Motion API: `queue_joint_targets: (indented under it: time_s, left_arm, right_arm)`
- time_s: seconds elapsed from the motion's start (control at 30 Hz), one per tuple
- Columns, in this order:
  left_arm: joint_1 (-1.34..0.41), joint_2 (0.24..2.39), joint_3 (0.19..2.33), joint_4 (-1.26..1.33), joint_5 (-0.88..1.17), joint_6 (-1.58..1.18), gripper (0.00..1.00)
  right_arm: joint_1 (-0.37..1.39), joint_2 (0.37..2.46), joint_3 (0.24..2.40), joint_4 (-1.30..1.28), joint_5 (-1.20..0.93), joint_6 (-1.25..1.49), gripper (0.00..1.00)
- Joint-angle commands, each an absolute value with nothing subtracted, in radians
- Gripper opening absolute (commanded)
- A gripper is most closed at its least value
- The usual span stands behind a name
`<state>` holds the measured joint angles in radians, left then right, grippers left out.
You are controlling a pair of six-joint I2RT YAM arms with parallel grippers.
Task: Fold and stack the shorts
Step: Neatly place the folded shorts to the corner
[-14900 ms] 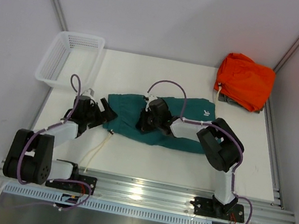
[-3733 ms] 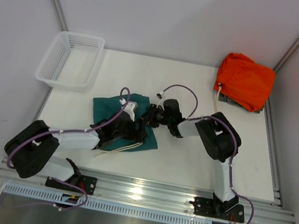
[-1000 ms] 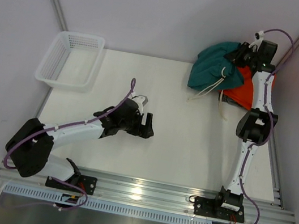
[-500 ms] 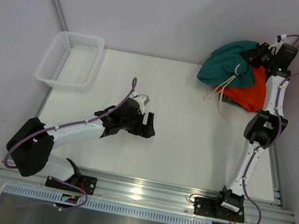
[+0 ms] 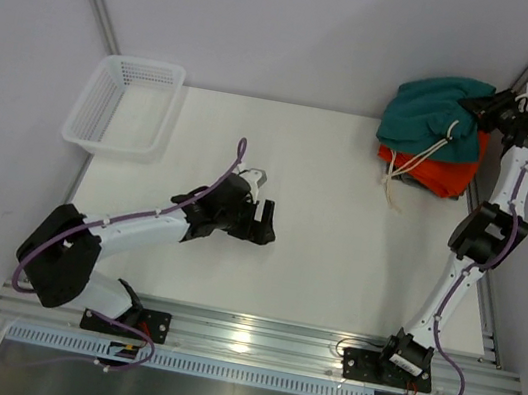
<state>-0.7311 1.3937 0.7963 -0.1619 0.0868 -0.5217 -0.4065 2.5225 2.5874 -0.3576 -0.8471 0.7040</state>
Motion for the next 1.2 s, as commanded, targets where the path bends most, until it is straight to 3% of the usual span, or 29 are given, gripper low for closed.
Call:
queue_joint_targets:
  time_s: [0.0, 0.27, 0.43, 0.73, 0.93, 1.1, 1.17]
  left_arm:
    - [-0.744, 1.402, 0.848, -0.153, 0.106, -0.502, 0.9]
    - [-0.75, 1.401, 0.853, -0.16, 0.103, -0.495, 0.9]
    - [-0.752, 1.394, 0.851, -0.163, 0.101, -0.495, 0.9]
    - [-0.753, 1.397, 0.867, -0.175, 0.106, -0.477, 0.9]
    - [-0.753, 1.42, 0.888, -0.189, 0.11, -0.46, 0.91]
    - [-0.753, 1.437, 0.896, -0.186, 0.118, -0.454, 0.91]
    - [-0.753, 1.44, 0.897, -0.186, 0.117, -0.454, 0.91]
  right_arm:
    - [-0.434, 2.396, 2.551, -0.364, -0.867, 0.684, 0.0]
    - [-0.456, 2.333, 2.372, -0.345, -0.839, 0.615, 0.0]
    - [-0.469, 2.293, 2.295, -0.412, -0.703, 0.535, 0.0]
    - [-0.48, 2.44, 2.48, -0.575, -0.531, 0.44, 0.01]
    - [-0.476, 2.467, 2.47, -0.588, -0.446, 0.416, 0.04]
    - [-0.456, 2.525, 2.465, -0.58, -0.422, 0.41, 0.12]
    - [-0.44, 2.533, 2.459, -0.58, -0.39, 0.4, 0.23]
